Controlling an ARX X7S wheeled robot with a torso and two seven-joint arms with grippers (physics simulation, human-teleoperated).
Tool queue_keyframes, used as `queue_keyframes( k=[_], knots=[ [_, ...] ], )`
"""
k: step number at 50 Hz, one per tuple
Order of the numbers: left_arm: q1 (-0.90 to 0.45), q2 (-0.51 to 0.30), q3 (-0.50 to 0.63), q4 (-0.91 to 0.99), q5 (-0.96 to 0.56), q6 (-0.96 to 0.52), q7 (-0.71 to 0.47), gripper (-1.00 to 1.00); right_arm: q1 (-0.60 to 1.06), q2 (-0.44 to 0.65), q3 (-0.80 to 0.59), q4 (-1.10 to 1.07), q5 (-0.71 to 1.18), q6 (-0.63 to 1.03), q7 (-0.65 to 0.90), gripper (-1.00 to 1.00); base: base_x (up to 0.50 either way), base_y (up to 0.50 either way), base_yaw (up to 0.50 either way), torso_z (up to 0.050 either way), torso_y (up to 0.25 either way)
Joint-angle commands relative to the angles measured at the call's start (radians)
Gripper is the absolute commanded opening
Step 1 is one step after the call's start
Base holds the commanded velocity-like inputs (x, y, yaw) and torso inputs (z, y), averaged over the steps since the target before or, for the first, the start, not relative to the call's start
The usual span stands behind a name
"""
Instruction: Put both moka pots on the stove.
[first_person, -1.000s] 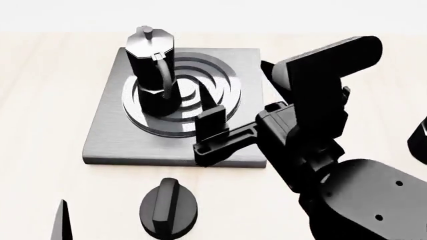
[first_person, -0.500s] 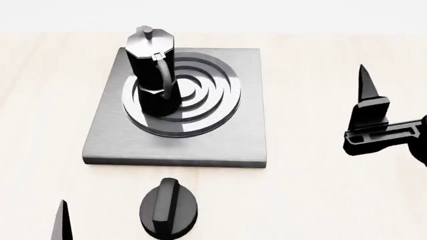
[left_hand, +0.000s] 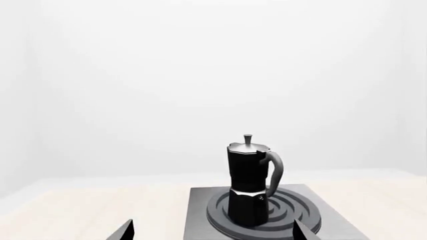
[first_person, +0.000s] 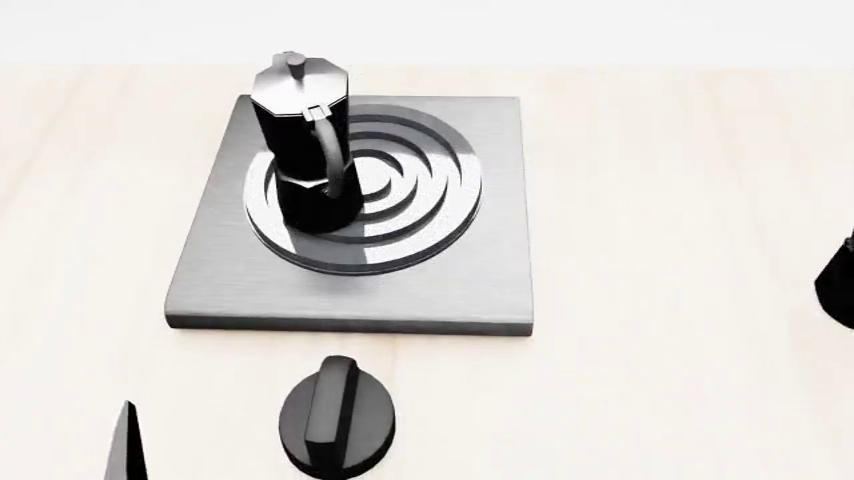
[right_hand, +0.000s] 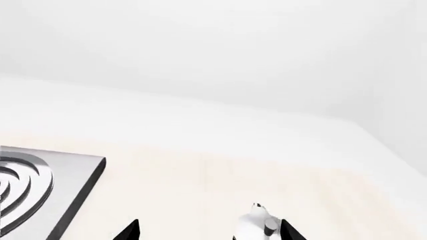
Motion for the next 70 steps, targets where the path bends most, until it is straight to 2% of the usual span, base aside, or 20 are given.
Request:
queue_keyframes(
  k=[1, 19, 36, 57, 70],
  knots=[
    [-0.002, -0.001, 0.004, 0.006, 0.001, -0.005, -0.003, 1.00, 0.051, -0.028, 0.006, 0.118, -0.004, 0.117, -0.044, 1.00, 0.00, 0.00, 0.00, 0.000, 0.000],
    [-0.003, -0.005, 0.010, 0.003, 0.000, -0.005, -0.005, 1.00, 0.113, -0.084, -0.009, 0.183, -0.022, 0.296, -0.057, 1.00, 0.00, 0.00, 0.00, 0.000, 0.000],
    [-0.002, -0.008, 0.010, 0.003, -0.004, -0.001, -0.008, 1.00, 0.101, -0.184, -0.026, 0.355, -0.012, 0.358, -0.105, 1.00, 0.00, 0.00, 0.00, 0.000, 0.000],
    [-0.012, -0.007, 0.023, -0.015, -0.002, 0.007, -0.005, 1.00, 0.066, -0.244, -0.022, 0.505, 0.028, 0.371, -0.138, 1.00, 0.00, 0.00, 0.00, 0.000, 0.000],
    [-0.012, -0.009, 0.027, -0.011, 0.000, 0.004, -0.008, 1.00, 0.029, -0.345, -0.013, 0.673, 0.018, 0.312, -0.157, 1.00, 0.00, 0.00, 0.00, 0.000, 0.000]
  ],
)
